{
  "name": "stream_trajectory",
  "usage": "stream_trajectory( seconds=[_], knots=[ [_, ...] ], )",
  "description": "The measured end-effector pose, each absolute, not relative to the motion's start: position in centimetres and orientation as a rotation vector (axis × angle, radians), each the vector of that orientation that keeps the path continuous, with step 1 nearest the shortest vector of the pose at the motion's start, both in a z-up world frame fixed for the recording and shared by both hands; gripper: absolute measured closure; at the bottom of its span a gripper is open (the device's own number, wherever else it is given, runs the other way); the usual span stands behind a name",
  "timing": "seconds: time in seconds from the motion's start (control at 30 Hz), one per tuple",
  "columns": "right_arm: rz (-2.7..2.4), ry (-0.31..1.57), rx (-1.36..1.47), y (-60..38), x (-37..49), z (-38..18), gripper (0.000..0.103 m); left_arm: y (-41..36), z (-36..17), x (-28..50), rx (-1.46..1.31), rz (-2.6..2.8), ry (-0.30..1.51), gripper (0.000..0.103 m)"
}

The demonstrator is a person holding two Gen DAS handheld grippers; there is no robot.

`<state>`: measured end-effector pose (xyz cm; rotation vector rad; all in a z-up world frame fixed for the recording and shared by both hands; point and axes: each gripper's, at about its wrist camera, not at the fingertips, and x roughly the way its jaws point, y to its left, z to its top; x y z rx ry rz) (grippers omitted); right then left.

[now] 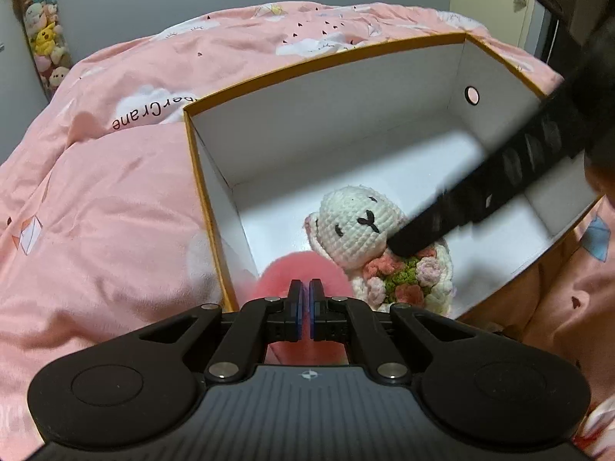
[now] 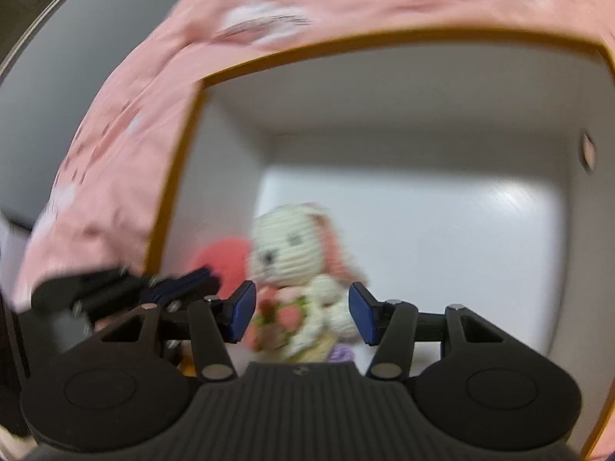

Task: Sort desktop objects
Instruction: 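Lower the bunny onto the box floor and open the right gripper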

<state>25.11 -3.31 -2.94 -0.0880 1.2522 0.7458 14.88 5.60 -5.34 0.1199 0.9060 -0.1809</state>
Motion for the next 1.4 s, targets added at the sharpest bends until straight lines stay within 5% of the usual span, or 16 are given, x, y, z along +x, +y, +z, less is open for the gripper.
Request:
stream_trajectory(
  seconds=[0.13, 0.23, 0.37, 0.6, 0.77, 0.93, 1.4],
  knots=[
    [0.728, 1.24, -0.168, -3.7, 24.5, -4.3, 0.053, 6.0, -5.2, 14.4, 0.111, -0.171, 0.9, 0.101],
    [0.707, 1.268, -0.172, -5.5, 25.0, -5.7, 0.037, 6.1, -4.9, 14.4, 0.089, -0.187, 0.887, 0.101],
    [0.684, 1.262, -0.194, -6.2, 24.6, -6.5, 0.03, 6.2, -4.9, 14.3, 0.067, -0.197, 0.88, 0.101],
    [0.656, 1.401, 0.066, -8.2, 27.1, -6.0, 0.047, 6.6, -4.4, 14.1, 0.053, -0.187, 0.864, 0.1],
    [0.67, 1.571, 0.418, -11.6, 29.5, -6.9, 0.049, 7.5, -4.2, 14.7, -0.012, -0.193, 0.905, 0.1],
    [0.668, 1.644, 0.333, -11.6, 29.4, -8.9, 0.047, 6.4, -4.6, 14.9, 0.063, -0.184, 0.896, 0.1],
    [0.682, 1.36, -0.023, -11.1, 25.9, -3.8, 0.034, 6.3, -3.6, 14.7, 0.049, -0.148, 0.865, 0.096]
  ],
)
